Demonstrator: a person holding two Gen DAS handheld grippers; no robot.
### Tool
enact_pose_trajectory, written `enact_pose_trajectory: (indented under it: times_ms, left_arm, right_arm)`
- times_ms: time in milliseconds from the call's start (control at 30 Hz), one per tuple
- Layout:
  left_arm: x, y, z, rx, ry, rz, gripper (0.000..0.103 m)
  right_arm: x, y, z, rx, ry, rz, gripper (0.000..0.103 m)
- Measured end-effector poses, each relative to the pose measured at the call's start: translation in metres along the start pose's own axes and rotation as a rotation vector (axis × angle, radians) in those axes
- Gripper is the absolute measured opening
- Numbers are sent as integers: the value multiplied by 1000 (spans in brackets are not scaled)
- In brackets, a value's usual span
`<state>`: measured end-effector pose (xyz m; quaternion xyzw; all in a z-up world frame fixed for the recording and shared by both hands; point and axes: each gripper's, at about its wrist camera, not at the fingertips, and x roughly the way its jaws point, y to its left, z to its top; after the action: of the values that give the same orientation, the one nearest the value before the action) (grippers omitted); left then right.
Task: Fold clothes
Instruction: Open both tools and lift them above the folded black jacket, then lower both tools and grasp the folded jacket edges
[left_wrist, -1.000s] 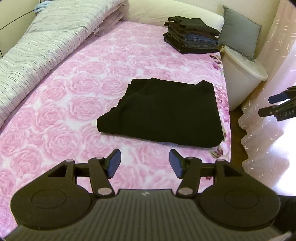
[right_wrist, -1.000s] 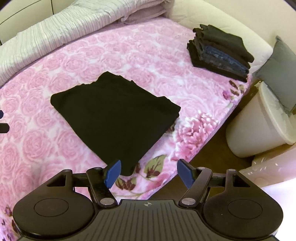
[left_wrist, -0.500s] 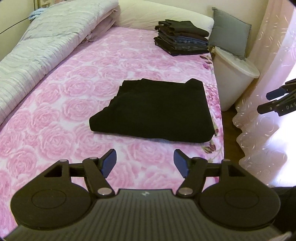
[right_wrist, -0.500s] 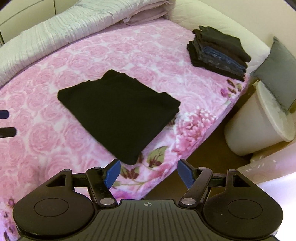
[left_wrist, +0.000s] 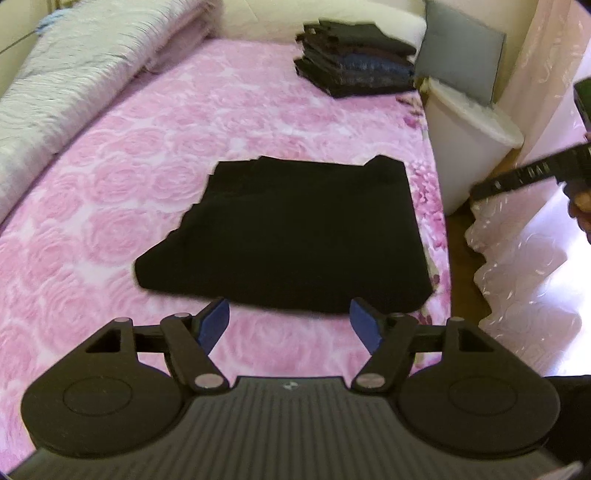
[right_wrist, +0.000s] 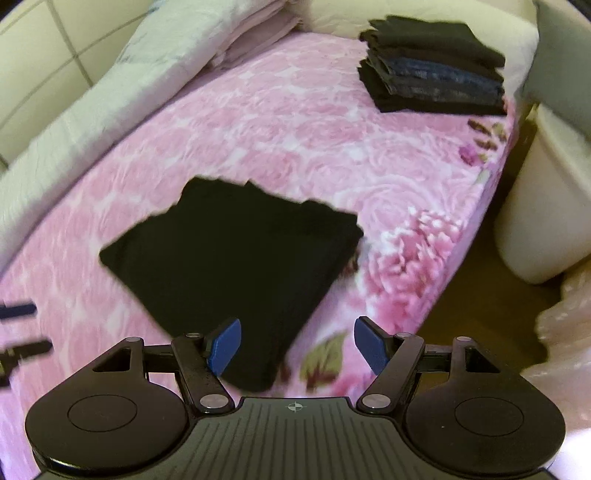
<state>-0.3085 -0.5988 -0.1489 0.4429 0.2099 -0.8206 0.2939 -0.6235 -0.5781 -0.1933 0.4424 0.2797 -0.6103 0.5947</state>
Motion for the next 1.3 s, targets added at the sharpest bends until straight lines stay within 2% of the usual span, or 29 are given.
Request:
enact_pose_trajectory:
  times_ms: [67,167,233,333,367,533,633,667,700,733,767,800,867,933,967,1033,1100,1133,1167,1200,1300]
  left_arm:
    - [28,-1,24,35,48,35,69]
    - [77,10,70,86,93,37,69]
    - [113,28,101,88,115,-12,68]
    - [161,57,137,68,124,-140,63]
    - [177,64,146,83,139,-159,62]
    - [244,78,168,178,223,-192,61]
    - [265,84,166,156,249,-236,60]
    - [268,87,165,136,244,-240,58]
    - [269,90,163,96,231,-232,45]
    - [268,94,162,45,216,-204,36]
    - [260,99,162,10,194,-203,18]
    - [252,104,162,-23,171,-206,0]
    - [232,111,162,-55,114,-206,0]
    - [217,113,163,-32,81,-195,0]
    - [213,114,163,-20,72,-192,0]
    - [223,115,160,0,108,-211,1]
    - [235,111,160,47,165,-226,8]
    - [236,110,162,78,165,-232,14]
    - [236,108,163,108,163,-240,31]
    - [236,109,166,118,152,-256,42]
    - [245,110,181,109,148,-338,40]
  right_arm:
    - [24,-20,17,29,6,32,72]
    - [60,-47,37,44,19,76,72]
    - [80,-61,47,38,24,100,71]
    - [106,-76,52,41,23,150,71]
    - [113,-79,52,50,27,169,71]
    - [134,-90,52,81,44,241,69]
    - [134,-90,55,93,36,257,57]
    - [134,-90,57,97,33,262,49]
    - [134,-91,58,102,31,268,43]
    - [134,-91,59,106,28,273,29]
    - [134,-91,60,110,25,278,20]
    - [134,-91,61,114,23,284,18]
    - [135,-91,63,123,17,294,10]
    - [135,-91,65,131,12,305,9]
    - [135,-92,67,135,9,311,9]
    - [142,-95,65,159,27,307,9]
    - [150,-98,63,184,48,302,10]
    - [154,-100,61,196,58,299,11]
    - [158,-102,60,209,69,296,13]
    - [162,-104,59,221,79,294,14]
    - [160,-101,60,179,78,276,21]
